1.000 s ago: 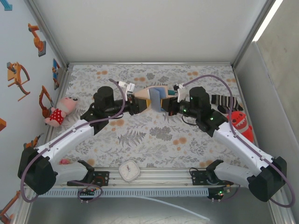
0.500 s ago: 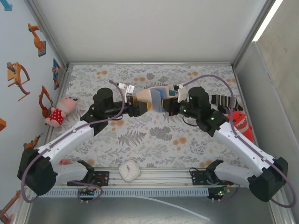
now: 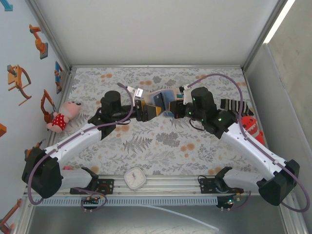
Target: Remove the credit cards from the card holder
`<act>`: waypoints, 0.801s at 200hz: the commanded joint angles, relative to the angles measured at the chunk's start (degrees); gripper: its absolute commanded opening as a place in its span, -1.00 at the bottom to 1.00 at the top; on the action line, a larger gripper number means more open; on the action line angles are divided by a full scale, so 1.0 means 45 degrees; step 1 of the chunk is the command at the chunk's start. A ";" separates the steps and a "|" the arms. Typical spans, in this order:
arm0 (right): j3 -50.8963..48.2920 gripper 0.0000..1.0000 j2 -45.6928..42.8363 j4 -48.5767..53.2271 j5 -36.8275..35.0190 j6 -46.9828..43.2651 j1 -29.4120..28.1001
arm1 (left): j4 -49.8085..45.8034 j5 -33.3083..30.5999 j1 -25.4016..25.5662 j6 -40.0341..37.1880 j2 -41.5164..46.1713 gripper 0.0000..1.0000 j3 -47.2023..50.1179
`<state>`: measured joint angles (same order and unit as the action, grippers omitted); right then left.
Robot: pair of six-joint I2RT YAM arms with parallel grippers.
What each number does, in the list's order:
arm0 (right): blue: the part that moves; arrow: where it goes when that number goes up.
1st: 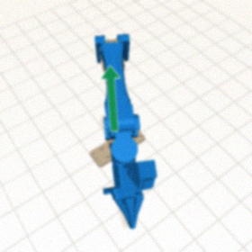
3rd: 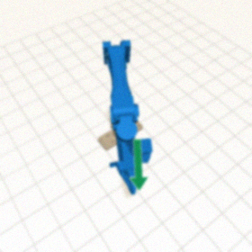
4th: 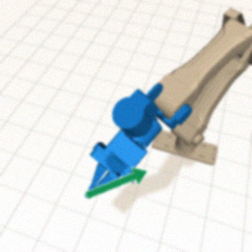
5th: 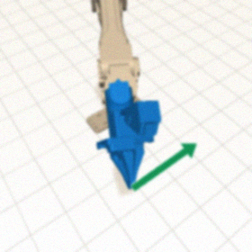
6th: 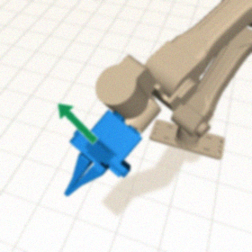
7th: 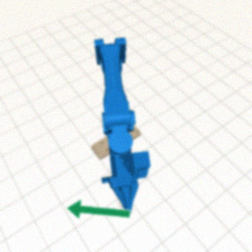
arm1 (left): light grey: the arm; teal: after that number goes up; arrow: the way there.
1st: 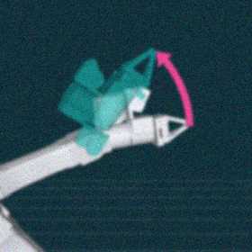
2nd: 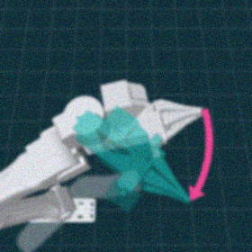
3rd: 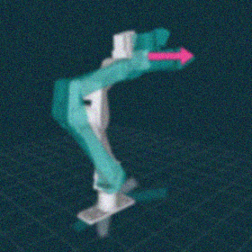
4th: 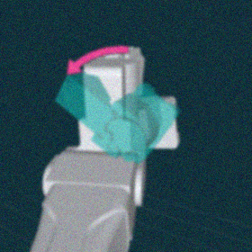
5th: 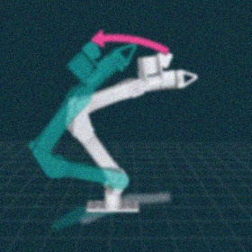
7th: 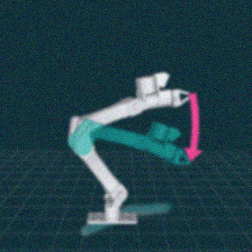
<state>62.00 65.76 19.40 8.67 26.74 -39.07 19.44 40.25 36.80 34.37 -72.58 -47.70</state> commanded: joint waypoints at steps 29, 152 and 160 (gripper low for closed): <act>0.0512 -1.00 -0.0095 0.0050 -0.0520 -0.0216 -0.0249 | 0.0534 0.0319 0.0085 0.0019 -0.0181 0.64 -0.0415; -0.0279 -0.82 -0.0912 -0.1420 0.1605 0.0247 -0.0224 | -0.1224 -0.0775 0.0061 -0.0927 0.0051 -0.63 -0.0670; -0.0367 -0.76 -0.1009 -0.1588 0.1849 0.0271 -0.0224 | -0.1254 -0.0760 0.0047 -0.0977 0.0060 -0.71 -0.0679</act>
<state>61.36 63.77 17.74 12.56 27.11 -39.68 15.44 37.34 36.82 31.75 -73.17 -48.75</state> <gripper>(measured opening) 0.092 0.193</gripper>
